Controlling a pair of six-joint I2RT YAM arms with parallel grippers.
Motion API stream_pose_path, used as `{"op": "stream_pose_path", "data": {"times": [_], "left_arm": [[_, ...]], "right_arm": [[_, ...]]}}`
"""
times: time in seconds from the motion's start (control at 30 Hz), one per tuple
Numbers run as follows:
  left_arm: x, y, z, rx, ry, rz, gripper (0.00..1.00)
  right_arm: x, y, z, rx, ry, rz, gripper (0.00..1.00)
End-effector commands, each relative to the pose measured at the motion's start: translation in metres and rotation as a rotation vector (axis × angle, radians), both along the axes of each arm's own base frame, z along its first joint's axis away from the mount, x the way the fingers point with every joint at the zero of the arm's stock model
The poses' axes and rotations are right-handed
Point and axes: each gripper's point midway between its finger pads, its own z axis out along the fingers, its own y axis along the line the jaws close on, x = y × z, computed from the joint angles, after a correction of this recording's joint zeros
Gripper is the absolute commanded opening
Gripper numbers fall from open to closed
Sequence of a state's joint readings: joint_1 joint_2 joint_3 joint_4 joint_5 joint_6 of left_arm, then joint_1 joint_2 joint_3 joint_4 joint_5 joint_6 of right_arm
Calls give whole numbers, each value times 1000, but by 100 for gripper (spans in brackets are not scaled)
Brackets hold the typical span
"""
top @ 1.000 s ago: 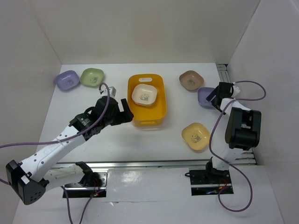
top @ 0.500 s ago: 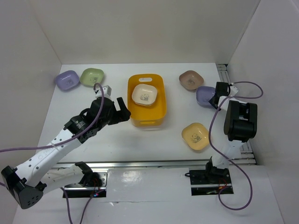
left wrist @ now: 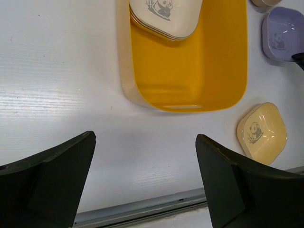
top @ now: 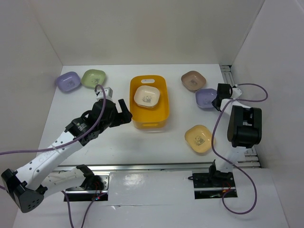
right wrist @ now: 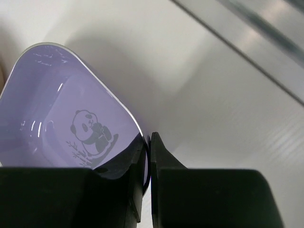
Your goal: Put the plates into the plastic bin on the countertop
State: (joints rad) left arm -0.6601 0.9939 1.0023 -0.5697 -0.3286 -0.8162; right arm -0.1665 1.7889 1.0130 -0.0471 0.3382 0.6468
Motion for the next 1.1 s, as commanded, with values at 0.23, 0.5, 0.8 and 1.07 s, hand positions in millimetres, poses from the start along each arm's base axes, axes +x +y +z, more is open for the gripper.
{"op": "stream_pose_path", "data": {"times": [0.23,0.5,0.8,1.07], "left_arm": [[4,11,14,-14,-42,79,100],[7,13,5,11,-21,103,100],[14,21,-9,32,4,176,100],[11,26,-9,20,12,178,100]], "right_arm": [[-21,36,103,-82,-170,31,0],[-24,114,203,-118,-391,219,0],[-15,251,238,-7,-492,525,0],[41,309,201,-165,-270,803,0]]}}
